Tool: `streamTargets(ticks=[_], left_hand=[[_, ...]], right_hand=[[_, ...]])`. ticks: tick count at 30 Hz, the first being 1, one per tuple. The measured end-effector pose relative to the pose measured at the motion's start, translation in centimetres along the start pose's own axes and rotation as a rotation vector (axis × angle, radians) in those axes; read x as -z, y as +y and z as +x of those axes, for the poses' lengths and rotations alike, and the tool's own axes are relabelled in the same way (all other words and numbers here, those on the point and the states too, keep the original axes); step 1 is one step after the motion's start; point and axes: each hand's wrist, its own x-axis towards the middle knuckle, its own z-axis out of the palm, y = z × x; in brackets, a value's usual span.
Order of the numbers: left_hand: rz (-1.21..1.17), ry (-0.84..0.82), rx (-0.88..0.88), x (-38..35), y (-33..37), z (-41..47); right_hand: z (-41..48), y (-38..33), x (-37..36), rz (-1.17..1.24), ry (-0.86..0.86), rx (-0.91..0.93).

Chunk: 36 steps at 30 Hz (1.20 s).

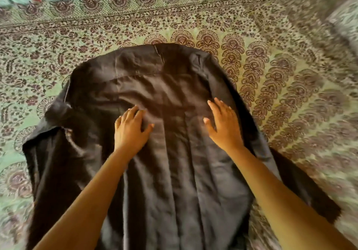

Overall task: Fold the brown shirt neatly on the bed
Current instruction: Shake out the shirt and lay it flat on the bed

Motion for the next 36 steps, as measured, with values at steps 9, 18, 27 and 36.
streamTargets(ticks=[9, 18, 27, 36], left_hand=[[-0.249, -0.166, -0.120, -4.4, 14.3, -6.3], [-0.019, -0.377, -0.036, -10.3, 21.1, -6.8], [0.063, -0.459, 0.036, -11.1, 22.4, -6.8], [-0.199, -0.306, 0.113, -10.1, 17.6, -10.9]], right_hand=[[-12.2, 11.6, 6.0, -0.089, -0.220, -0.492], [-10.0, 20.0, 11.1, 0.187, 0.224, -0.676], [-3.5, 26.3, 16.4, -0.004, 0.449, -0.646], [-14.7, 13.1, 4.4, 0.530, -0.202, -0.456]])
